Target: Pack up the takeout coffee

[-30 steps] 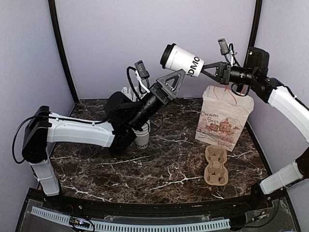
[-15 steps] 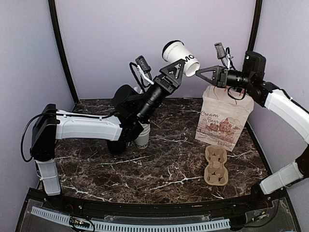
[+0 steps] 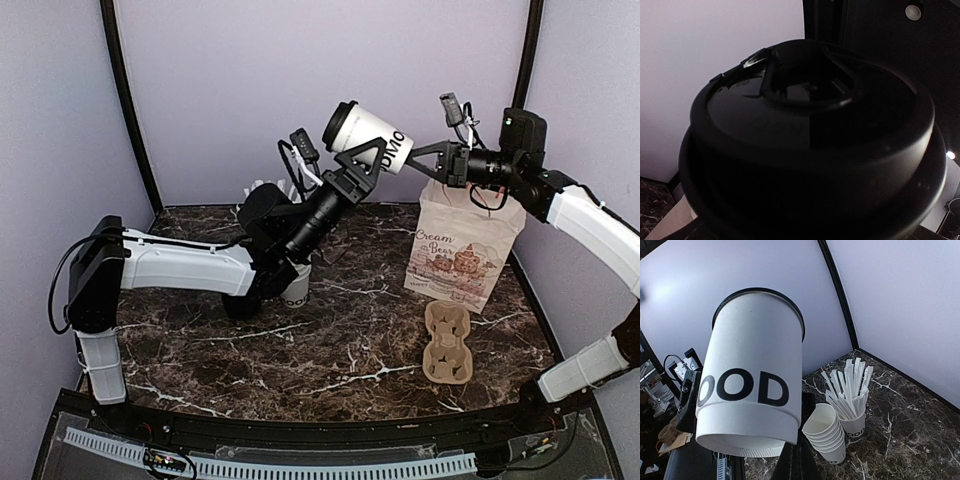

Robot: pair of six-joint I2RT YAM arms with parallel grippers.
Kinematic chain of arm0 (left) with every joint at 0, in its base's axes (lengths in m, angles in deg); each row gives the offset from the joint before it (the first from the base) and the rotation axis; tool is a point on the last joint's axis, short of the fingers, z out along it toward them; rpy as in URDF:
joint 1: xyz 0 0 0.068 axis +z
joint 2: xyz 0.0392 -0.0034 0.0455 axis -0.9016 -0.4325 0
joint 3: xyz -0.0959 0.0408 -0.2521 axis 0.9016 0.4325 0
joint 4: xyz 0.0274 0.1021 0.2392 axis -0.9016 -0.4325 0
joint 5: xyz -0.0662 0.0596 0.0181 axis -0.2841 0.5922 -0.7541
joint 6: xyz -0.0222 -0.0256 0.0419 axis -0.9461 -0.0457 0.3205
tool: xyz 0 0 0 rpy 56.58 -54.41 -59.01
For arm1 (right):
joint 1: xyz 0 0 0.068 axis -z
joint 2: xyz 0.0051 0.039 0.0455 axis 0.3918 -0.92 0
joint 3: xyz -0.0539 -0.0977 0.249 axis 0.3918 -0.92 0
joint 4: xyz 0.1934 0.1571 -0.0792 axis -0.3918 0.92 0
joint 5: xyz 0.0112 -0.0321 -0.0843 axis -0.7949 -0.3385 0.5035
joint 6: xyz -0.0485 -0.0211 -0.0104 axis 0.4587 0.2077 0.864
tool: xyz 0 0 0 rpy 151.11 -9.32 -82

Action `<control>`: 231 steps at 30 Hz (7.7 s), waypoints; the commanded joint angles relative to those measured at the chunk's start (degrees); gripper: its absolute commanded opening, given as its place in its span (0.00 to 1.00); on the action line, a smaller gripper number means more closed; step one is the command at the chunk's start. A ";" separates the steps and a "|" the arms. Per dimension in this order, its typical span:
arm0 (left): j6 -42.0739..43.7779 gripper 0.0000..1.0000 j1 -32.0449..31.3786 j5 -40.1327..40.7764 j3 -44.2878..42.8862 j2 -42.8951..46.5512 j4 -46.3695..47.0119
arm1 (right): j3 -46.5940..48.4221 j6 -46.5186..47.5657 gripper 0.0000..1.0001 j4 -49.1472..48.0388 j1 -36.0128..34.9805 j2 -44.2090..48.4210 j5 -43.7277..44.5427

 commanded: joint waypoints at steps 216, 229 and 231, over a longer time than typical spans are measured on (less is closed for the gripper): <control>33.70 0.83 -6.01 -4.36 27.51 -0.70 -20.95 | -4.17 41.79 0.25 41.16 -22.26 -10.76 28.56; 32.86 0.92 -6.01 -3.30 32.42 -2.31 -14.07 | -4.22 42.13 0.25 39.38 -25.80 -13.80 29.97; 32.82 0.92 -6.04 -3.91 34.20 -1.21 -13.48 | -4.23 42.42 0.25 39.40 -26.62 -14.01 30.19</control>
